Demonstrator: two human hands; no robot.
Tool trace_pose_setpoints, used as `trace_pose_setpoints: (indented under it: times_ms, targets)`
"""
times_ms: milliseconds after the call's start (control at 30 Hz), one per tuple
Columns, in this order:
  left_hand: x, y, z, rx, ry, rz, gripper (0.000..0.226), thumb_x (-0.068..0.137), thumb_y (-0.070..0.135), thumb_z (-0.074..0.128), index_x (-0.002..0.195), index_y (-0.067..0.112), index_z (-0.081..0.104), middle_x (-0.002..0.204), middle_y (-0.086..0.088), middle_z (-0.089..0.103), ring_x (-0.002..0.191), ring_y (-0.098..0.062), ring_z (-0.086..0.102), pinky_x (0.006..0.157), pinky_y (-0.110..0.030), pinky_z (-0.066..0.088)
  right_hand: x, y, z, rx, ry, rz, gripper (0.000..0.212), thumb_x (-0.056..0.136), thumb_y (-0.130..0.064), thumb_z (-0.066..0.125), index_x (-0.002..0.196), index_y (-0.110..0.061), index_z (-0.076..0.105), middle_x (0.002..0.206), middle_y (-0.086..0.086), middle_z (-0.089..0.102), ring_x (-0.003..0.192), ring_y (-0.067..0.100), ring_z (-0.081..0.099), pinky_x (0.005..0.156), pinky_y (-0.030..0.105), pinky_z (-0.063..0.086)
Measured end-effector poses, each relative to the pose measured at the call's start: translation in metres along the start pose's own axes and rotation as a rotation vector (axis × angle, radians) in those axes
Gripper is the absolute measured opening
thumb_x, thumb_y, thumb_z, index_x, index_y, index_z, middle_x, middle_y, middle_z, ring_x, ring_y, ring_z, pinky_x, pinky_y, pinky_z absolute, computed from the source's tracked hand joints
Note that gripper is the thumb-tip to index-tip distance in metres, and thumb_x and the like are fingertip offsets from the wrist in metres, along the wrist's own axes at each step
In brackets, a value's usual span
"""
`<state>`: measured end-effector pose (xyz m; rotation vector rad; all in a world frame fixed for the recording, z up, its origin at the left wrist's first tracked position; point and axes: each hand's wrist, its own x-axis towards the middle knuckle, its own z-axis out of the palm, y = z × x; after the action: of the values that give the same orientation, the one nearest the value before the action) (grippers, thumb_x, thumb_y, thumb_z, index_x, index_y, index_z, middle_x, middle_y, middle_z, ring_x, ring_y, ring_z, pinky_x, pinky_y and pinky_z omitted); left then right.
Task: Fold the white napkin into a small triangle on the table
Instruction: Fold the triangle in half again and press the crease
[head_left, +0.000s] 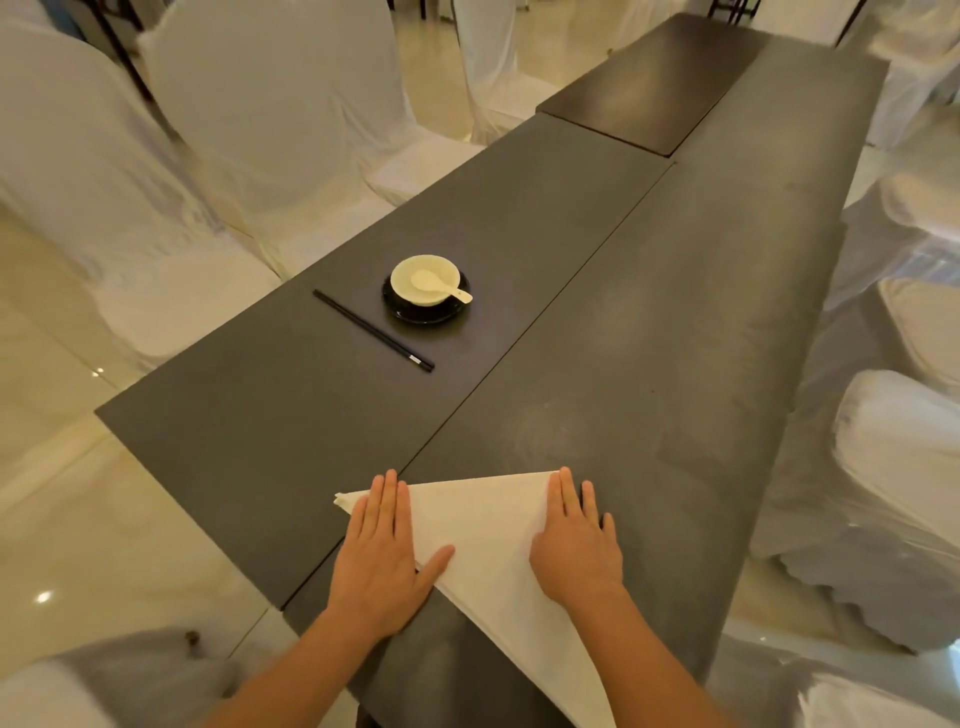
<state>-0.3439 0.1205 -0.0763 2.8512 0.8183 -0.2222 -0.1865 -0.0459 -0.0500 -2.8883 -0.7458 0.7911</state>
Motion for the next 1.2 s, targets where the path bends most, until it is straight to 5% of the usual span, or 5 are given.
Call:
trace_pose_setpoints:
  times_ms: [500, 633, 733, 933, 1200]
  targets:
    - [-0.028, -0.053, -0.005, 0.082, -0.109, 0.107, 0.073, 0.094, 0.064, 0.004, 0.15, 0.023, -0.018, 0.158, -0.004, -0.023, 0.145, -0.023, -0.024, 0.121, -0.044, -0.004, -0.013, -0.038, -0.011, -0.006, 0.058, 0.085, 0.076, 0.092, -0.021, 0.04, 0.152, -0.005, -0.004, 0.163, 0.01, -0.008, 0.149, 0.031, -0.006, 0.118, 0.055, 0.002]
    - [-0.027, -0.049, 0.002, 0.084, -0.082, 0.084, 0.069, 0.095, 0.058, 0.008, 0.152, 0.023, -0.009, 0.159, -0.007, -0.019, 0.147, -0.026, -0.018, 0.121, -0.051, 0.003, -0.044, -0.106, 0.003, 0.098, 0.029, -0.29, 0.068, 0.1, -0.03, 0.035, 0.153, -0.009, -0.001, 0.163, 0.009, -0.006, 0.15, 0.026, -0.004, 0.12, 0.046, 0.003]
    - [-0.029, -0.056, 0.007, 0.187, -0.11, 0.133, 0.082, 0.093, 0.053, 0.037, 0.153, 0.019, -0.008, 0.16, -0.013, -0.019, 0.146, -0.03, -0.021, 0.12, -0.053, 0.007, -0.069, -0.146, 0.031, 0.085, -0.087, -0.447, 0.067, 0.102, -0.048, 0.018, 0.152, -0.013, -0.009, 0.163, 0.007, -0.011, 0.149, 0.026, -0.012, 0.121, 0.047, -0.001]
    - [-0.029, -0.052, 0.007, 0.16, -0.08, 0.099, 0.068, 0.098, 0.055, 0.008, 0.152, 0.018, -0.012, 0.159, -0.01, -0.02, 0.147, -0.027, -0.02, 0.12, -0.049, 0.002, -0.09, -0.118, 0.076, 0.117, 0.047, -0.274, 0.081, 0.093, -0.068, 0.003, 0.151, -0.014, -0.014, 0.16, 0.006, -0.02, 0.146, 0.025, -0.024, 0.12, 0.048, -0.01]
    - [-0.028, -0.05, 0.001, 0.109, -0.092, 0.075, 0.071, 0.094, 0.061, -0.003, 0.153, 0.021, -0.009, 0.161, -0.008, -0.014, 0.148, -0.026, -0.015, 0.12, -0.048, 0.003, -0.149, -0.038, 0.103, 0.068, 0.14, -0.044, 0.084, 0.094, -0.069, 0.015, 0.153, -0.01, 0.007, 0.163, 0.009, 0.002, 0.15, 0.028, 0.0, 0.116, 0.045, 0.004]
